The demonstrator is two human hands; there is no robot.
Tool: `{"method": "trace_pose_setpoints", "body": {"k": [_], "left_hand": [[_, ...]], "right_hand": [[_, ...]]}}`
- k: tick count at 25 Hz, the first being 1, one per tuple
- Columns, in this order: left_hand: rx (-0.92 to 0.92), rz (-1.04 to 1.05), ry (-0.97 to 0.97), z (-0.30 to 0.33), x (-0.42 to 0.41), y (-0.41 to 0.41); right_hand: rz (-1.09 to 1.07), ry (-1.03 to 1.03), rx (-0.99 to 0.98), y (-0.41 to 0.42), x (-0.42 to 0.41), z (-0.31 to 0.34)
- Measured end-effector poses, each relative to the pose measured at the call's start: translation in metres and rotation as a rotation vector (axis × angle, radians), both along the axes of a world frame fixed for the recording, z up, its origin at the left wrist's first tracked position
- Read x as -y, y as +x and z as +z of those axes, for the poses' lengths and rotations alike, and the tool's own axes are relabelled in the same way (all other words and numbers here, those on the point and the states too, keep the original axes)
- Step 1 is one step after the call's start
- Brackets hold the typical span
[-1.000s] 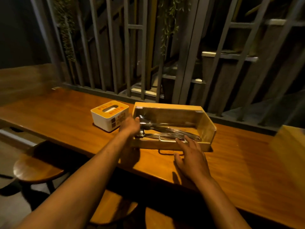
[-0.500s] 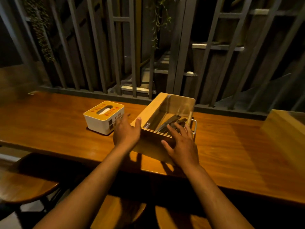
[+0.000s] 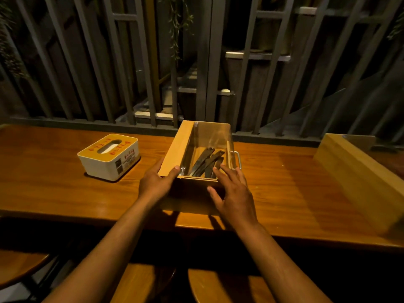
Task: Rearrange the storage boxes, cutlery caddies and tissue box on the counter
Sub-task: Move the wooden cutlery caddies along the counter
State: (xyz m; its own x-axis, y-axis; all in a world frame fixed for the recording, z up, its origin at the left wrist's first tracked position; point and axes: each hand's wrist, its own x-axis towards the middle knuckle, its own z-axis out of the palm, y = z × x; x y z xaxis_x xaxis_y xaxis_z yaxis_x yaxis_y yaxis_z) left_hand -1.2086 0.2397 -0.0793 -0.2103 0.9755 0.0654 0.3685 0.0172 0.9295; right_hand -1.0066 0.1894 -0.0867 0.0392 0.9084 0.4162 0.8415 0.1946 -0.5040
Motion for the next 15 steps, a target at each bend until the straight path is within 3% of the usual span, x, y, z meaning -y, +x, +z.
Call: {"method": "trace_pose_setpoints", "body": {"k": [7, 15], "left_hand": [[-0.036, 0.027, 0.016, -0.003, 0.025, 0.079], [-0.119, 0.041, 0.055, -0.006, 0.054, 0.225]], "right_hand": [[-0.065, 0.103, -0.033, 0.07, 0.024, -0.009], [-0.124, 0.089, -0.034, 0.21, 0.057, -0.007]]}}
